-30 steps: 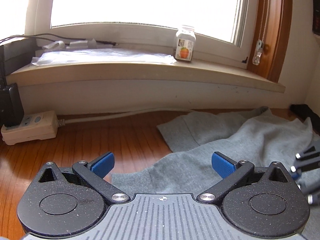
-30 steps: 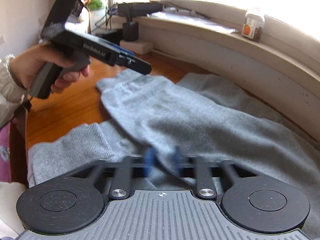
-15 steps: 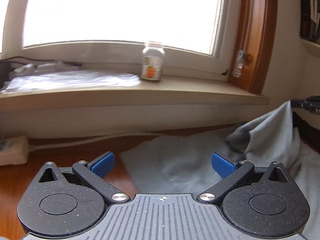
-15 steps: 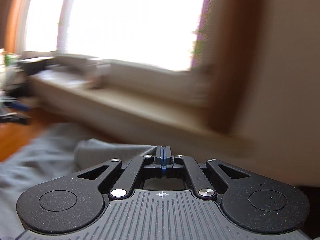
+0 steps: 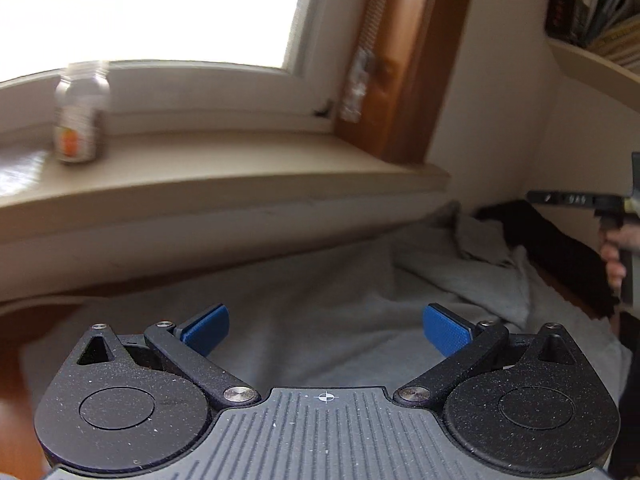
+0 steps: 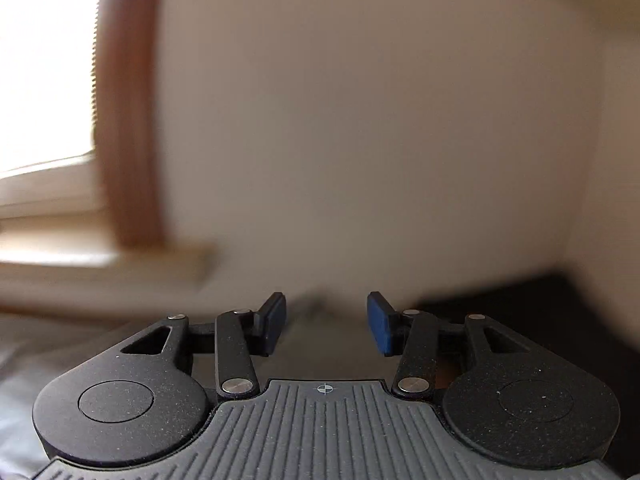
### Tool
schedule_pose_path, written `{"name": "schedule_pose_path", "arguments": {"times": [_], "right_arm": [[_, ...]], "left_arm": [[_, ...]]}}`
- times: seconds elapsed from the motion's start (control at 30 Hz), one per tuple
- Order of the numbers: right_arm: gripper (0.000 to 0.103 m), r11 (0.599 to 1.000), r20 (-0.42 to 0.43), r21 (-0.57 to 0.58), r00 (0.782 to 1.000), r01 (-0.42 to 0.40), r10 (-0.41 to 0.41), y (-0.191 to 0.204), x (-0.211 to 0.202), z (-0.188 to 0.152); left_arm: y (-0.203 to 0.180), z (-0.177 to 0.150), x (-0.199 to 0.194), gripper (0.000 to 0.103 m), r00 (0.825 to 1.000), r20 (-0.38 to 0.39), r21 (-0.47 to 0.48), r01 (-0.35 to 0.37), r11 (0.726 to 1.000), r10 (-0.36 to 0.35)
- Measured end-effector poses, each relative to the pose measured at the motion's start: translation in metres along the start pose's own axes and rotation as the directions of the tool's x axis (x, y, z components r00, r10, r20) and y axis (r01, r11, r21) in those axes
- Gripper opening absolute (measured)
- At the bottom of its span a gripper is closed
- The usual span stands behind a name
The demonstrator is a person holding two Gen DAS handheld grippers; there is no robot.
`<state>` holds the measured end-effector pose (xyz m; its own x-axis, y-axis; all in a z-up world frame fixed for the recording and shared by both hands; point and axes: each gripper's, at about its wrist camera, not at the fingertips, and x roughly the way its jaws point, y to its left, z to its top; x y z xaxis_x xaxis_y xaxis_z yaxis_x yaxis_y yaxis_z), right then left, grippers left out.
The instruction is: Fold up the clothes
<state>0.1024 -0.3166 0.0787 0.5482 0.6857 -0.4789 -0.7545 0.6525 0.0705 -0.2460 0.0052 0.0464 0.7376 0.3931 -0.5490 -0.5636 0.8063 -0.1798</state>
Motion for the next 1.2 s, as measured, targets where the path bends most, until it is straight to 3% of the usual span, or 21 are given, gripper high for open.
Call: {"name": "schedule_pose_path", "arguments": {"times": [0.07, 0.2, 0.33, 0.4, 0.63, 1.03, 1.2], "right_arm": [[0.047, 0.993, -0.056, 0.074, 0.994, -0.088, 0.092, 0.004, 0.005, -0.029], [0.051, 0.979, -0.091, 0.084, 0.977, -0.184, 0.191, 0.018, 0.020, -0.065], [0.059, 0.977, -0.074, 0.036, 0.975, -0.208, 0.211, 0.020, 0.030, -0.078], [0.064, 0.973, -0.107, 0.049, 0.967, -0.228, 0.232, 0.025, 0.034, -0.079], [0.066, 0.977, -0.111, 0.044, 0.971, -0.210, 0.214, 0.034, 0.033, -0.081], [0.071, 0.980, -0.125, 0.012, 0.972, -0.201, 0.201, 0.040, 0.027, -0.083], [0.078, 0.977, -0.136, -0.082, 0.973, -0.197, 0.185, 0.055, 0.029, -0.079]], "left_arm": [[-0.013, -0.007, 0.014, 0.103, 1.000, -0.029, 0.035, 0.007, 0.999, -0.006], [-0.030, -0.020, 0.035, 0.103, 0.998, -0.070, 0.108, 0.003, 0.994, 0.004], [-0.029, -0.030, 0.034, 0.103, 0.999, -0.046, 0.132, -0.004, 0.991, 0.010], [-0.028, -0.034, 0.034, 0.103, 0.999, -0.044, 0.142, -0.017, 0.990, 0.023], [-0.024, -0.046, 0.037, 0.103, 0.994, -0.084, 0.138, -0.056, 0.989, 0.068], [-0.012, -0.051, 0.021, 0.103, 0.995, -0.095, 0.049, -0.010, 0.999, 0.015], [0.011, -0.031, -0.002, 0.103, 1.000, -0.030, 0.040, 0.006, 0.999, -0.004]]}}
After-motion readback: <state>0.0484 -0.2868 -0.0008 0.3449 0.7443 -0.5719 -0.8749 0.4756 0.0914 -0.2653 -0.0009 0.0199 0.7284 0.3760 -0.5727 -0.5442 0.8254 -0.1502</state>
